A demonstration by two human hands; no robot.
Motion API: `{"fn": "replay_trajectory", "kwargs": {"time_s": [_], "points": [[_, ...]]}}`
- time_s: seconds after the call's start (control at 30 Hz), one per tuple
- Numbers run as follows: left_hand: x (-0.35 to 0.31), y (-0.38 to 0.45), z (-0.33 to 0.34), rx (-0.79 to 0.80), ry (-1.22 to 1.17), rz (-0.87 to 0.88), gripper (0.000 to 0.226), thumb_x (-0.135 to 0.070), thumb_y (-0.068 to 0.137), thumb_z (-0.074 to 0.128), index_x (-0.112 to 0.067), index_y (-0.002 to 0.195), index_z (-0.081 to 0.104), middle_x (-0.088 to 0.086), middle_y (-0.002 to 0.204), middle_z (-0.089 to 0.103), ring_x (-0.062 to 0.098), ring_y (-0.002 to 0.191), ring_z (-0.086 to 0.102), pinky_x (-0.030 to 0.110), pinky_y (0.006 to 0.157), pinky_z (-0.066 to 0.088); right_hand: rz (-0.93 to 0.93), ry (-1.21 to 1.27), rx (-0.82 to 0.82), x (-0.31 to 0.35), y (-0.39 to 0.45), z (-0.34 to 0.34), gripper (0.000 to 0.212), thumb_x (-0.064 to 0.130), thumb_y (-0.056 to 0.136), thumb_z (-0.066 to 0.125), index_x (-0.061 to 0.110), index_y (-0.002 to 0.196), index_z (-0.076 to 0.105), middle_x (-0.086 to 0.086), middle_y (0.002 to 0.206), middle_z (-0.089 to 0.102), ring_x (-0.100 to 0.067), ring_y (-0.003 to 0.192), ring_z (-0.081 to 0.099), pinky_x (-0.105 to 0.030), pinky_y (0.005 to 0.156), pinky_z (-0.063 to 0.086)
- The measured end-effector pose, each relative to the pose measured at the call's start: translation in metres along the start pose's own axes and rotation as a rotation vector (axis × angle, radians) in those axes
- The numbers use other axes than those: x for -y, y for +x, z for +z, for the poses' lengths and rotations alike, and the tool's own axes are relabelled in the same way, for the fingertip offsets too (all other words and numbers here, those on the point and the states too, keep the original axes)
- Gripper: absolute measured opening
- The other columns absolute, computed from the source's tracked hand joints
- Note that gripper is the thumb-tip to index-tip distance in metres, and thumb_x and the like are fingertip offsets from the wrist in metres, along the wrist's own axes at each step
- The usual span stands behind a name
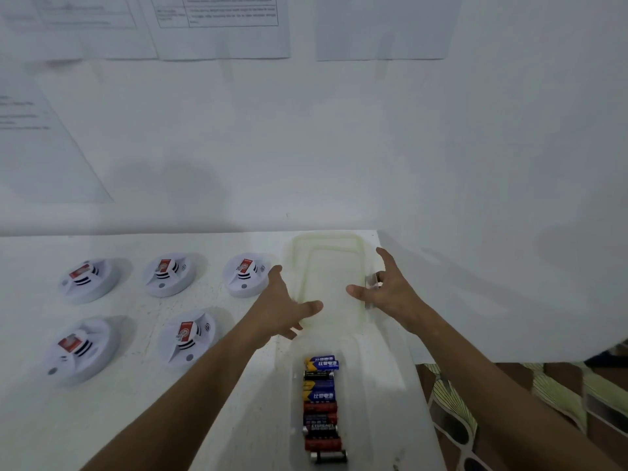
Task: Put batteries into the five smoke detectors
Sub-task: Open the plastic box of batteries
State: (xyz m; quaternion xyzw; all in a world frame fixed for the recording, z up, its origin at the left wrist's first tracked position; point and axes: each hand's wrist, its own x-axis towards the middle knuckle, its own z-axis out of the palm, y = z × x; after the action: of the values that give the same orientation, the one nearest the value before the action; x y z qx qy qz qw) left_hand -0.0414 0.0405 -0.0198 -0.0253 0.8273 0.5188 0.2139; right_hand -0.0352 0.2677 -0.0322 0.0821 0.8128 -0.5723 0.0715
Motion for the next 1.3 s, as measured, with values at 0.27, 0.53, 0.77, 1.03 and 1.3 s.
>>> {"fn": "replay_trajectory", "kwargs": {"time_s": [0.27, 0.53, 0.77, 1.03, 1.3], "points": [[-0.017, 0.015, -0.036, 0.043, 0.235, 0.104, 0.098, -0.022, 0.081, 0.078, -0.027, 0.152, 0.011, 0.010, 0.138, 0.046, 0.022, 0.095, 0.058, 0.024, 0.061, 0.054, -0.044, -0.138, -0.002, 0.006, 0.001, -0.013, 0.123, 0.039, 0.068, 0.088, 0.030, 0.157, 0.004, -0.004, 0.148, 0.036, -0.025, 0.130, 0.045, -0.038, 0.101, 0.046], [-0.046, 0.033, -0.051, 0.257, 0.523, 0.212, 0.094, -0.018, 0.088, 0.069, -0.031, 0.155, 0.004, -0.003, 0.150, 0.042, 0.021, 0.116, 0.055, 0.026, 0.096, 0.041, 0.066, -0.025, 0.085, 0.014, 0.019, -0.027, 0.102, 0.038, 0.074, 0.085, 0.033, 0.154, 0.022, -0.012, 0.150, 0.043, -0.025, 0.136, 0.045, -0.037, 0.106, 0.042], [-0.017, 0.019, -0.026, -0.111, 0.266, 0.130, 0.088, -0.035, 0.083, 0.074, -0.024, 0.151, 0.020, 0.004, 0.129, 0.055, 0.021, 0.106, 0.059, 0.029, 0.076, 0.051, 0.149, 0.077, -0.016, -0.006, 0.002, -0.024, 0.097, 0.034, 0.072, 0.086, 0.026, 0.151, 0.030, -0.015, 0.136, 0.053, -0.025, 0.109, 0.061, -0.034, 0.072, 0.057], [0.008, 0.003, -0.031, -0.163, 0.037, 0.028, 0.097, -0.030, 0.076, 0.081, -0.019, 0.152, 0.021, 0.003, 0.102, 0.060, 0.020, 0.083, 0.066, 0.030, 0.060, 0.058, 0.052, 0.098, -0.053, -0.016, -0.012, -0.016, 0.094, 0.024, 0.073, 0.087, 0.029, 0.149, 0.033, -0.013, 0.129, 0.058, -0.024, 0.110, 0.063, -0.028, 0.071, 0.058], [-0.005, -0.008, -0.038, -0.251, 0.170, 0.114, 0.100, -0.034, 0.071, 0.085, -0.020, 0.150, 0.025, -0.003, 0.110, 0.054, 0.026, 0.075, 0.068, 0.026, 0.050, 0.053, -0.030, 0.000, -0.099, 0.000, -0.012, -0.024, 0.104, 0.016, 0.071, 0.089, 0.027, 0.153, 0.026, 0.006, 0.099, 0.059, -0.018, 0.080, 0.064, -0.019, 0.053, 0.051]]}}
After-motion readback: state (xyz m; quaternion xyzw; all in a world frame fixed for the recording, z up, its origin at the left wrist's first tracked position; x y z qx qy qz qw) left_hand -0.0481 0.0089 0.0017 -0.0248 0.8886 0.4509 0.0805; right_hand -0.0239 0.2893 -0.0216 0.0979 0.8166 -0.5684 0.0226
